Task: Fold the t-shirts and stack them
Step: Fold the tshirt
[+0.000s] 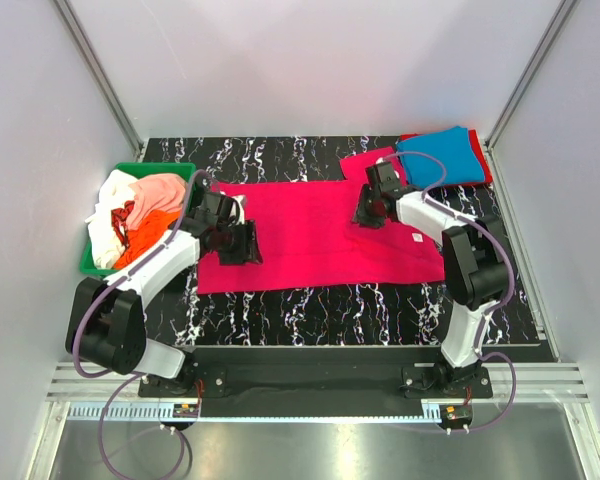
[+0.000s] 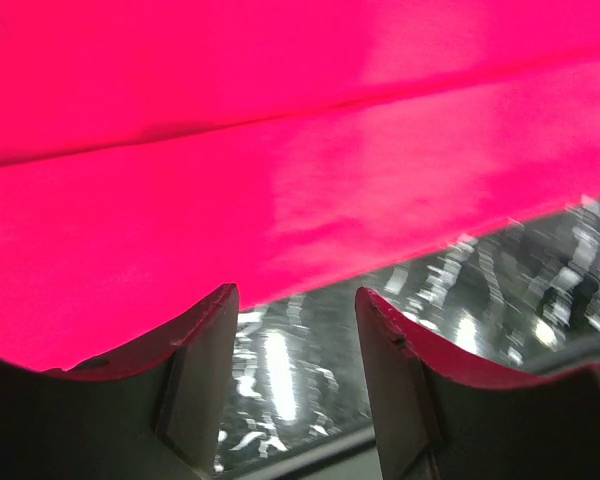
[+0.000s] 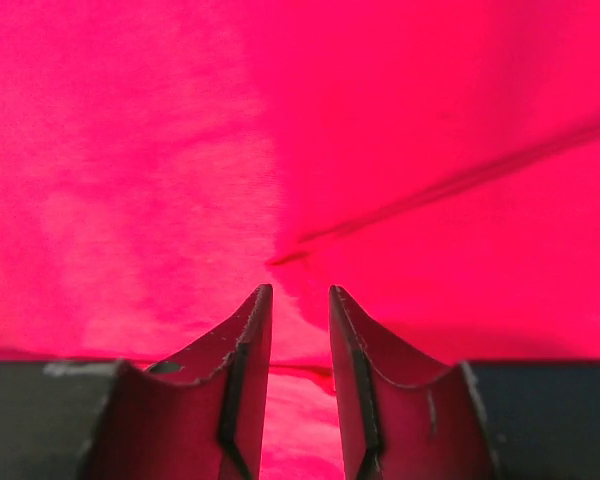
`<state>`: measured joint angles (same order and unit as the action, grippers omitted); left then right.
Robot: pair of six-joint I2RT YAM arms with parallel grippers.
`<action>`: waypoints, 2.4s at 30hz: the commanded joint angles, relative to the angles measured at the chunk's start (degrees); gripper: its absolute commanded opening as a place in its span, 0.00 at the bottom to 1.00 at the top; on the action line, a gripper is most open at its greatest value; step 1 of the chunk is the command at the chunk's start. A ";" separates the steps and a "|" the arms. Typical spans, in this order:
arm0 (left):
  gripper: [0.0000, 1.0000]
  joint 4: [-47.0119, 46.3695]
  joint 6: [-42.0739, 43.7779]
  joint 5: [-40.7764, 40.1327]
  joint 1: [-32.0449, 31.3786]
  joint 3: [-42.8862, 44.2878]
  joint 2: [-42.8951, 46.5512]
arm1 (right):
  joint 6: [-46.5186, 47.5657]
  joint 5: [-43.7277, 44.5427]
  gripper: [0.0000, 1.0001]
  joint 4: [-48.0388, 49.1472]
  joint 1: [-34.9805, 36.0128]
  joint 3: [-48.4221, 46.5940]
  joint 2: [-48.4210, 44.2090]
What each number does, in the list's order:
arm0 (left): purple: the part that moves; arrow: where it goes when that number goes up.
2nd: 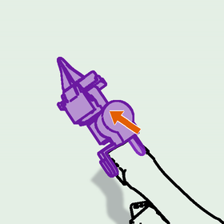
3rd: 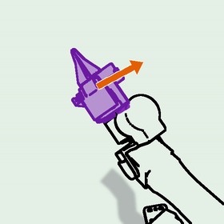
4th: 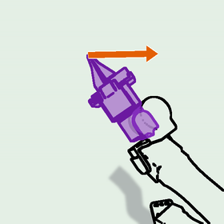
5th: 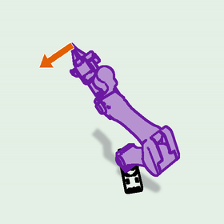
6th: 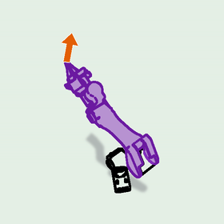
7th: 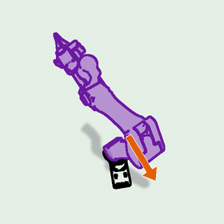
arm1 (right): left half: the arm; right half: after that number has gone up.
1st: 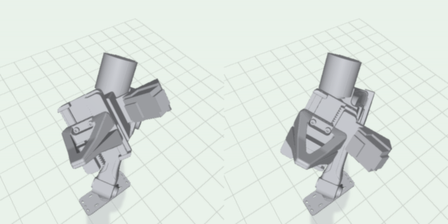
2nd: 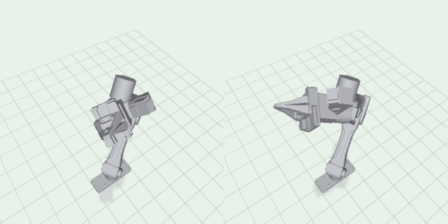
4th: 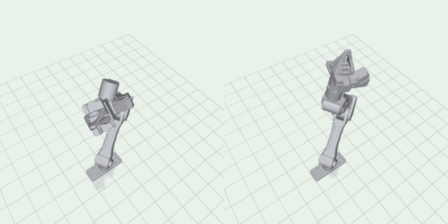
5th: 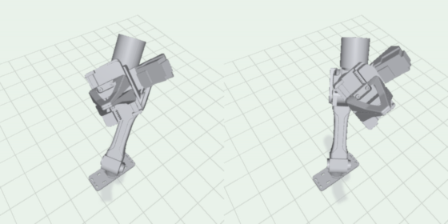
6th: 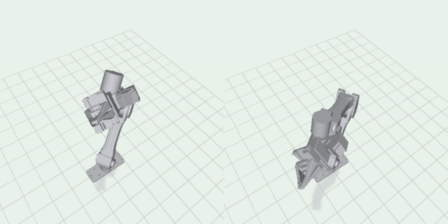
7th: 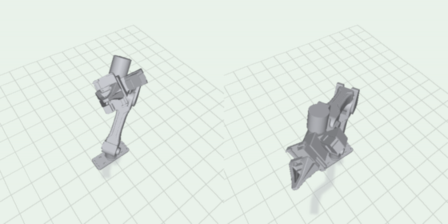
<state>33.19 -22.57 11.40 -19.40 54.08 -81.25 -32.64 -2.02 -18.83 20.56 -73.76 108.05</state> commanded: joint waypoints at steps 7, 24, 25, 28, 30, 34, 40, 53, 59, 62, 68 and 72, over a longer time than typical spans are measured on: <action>0.53 -12.44 -1.60 15.50 -6.87 19.90 -13.38 | 8.29 0.11 0.28 -13.77 -12.46 -7.97 -1.72; 0.55 -23.70 0.77 18.66 -16.20 40.13 -43.55 | 32.02 -6.95 0.25 -17.56 -19.15 -21.96 13.15; 0.55 -23.78 0.86 18.57 -16.11 40.39 -44.07 | 32.29 -7.12 0.25 -17.64 -19.24 -21.96 13.59; 0.56 -25.10 0.68 17.52 -16.29 40.40 -45.48 | 32.29 -7.99 0.27 -17.82 -19.41 -22.04 14.29; 0.56 -25.72 0.42 18.13 -16.55 41.01 -46.45 | 34.31 -7.74 0.28 -18.17 -19.41 -21.96 14.56; 0.55 -25.98 0.68 17.69 -16.90 42.15 -47.68 | 35.45 -6.16 0.27 -18.17 -19.50 -21.78 14.99; 0.53 -25.63 0.51 17.78 -16.90 43.74 -49.44 | 35.72 -7.47 0.25 -18.26 -19.41 -22.92 16.75; 0.31 -24.31 1.91 15.67 -16.99 47.16 -51.46 | 36.60 -7.91 0.00 -16.68 -19.41 -23.01 13.95; 0.00 -23.96 1.65 15.85 -16.99 48.48 -51.82 | 36.60 -9.67 0.00 -15.71 -19.33 -23.98 12.71; 0.00 -24.05 1.74 13.66 -16.99 48.22 -50.76 | 36.60 -9.76 0.00 -15.36 -19.41 -24.24 12.10; 0.00 -23.87 0.69 10.41 -16.90 47.78 -49.27 | 36.95 -10.02 0.00 -13.78 -19.33 -24.50 11.48; 0.00 -24.57 -0.11 8.03 -16.99 46.55 -48.04 | 37.65 -11.60 0.00 -12.29 -19.41 -24.51 11.48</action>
<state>11.03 -22.17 23.22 -36.29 100.14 -133.58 3.38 -11.68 -34.13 1.32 -96.16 122.91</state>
